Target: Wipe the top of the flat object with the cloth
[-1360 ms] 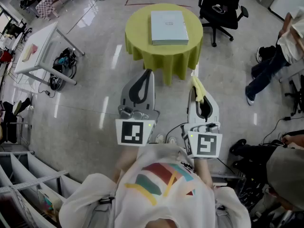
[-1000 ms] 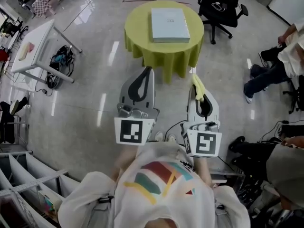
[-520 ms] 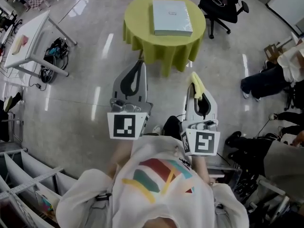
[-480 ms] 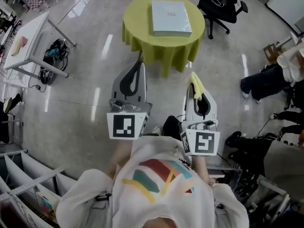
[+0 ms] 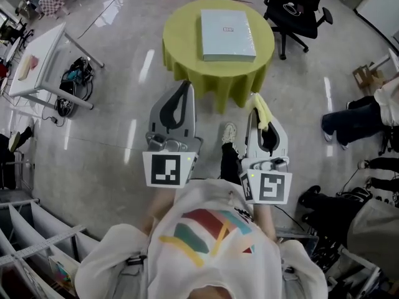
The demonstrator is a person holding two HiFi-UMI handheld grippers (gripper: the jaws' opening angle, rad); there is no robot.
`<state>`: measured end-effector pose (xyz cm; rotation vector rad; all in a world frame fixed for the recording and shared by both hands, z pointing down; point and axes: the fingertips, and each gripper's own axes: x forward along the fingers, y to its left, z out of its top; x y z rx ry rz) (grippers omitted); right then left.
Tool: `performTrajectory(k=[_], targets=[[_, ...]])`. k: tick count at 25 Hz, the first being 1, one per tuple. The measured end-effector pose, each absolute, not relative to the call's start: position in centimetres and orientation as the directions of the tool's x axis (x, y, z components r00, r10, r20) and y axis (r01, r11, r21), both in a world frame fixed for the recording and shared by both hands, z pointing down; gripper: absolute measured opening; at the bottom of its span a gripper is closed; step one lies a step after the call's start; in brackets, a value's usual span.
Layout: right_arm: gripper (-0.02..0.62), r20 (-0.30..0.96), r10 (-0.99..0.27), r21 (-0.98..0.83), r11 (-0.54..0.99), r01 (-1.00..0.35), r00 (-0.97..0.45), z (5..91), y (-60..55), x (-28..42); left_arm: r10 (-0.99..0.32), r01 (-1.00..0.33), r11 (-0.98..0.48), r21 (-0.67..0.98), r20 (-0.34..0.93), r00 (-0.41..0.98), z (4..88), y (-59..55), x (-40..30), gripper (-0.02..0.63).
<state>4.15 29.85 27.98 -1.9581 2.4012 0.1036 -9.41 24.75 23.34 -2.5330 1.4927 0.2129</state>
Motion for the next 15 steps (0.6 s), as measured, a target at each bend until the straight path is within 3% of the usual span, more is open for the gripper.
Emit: performTrajectory(k=[15], targets=[[0.028,-0.077,-0.953,0.025,0.291,-0.957,-0.292,25.9,7.9,12.3,-0.891,-0.923,-0.364,-0.128,-0.239,0.385,20.1,4.4,-3.1,0.017]])
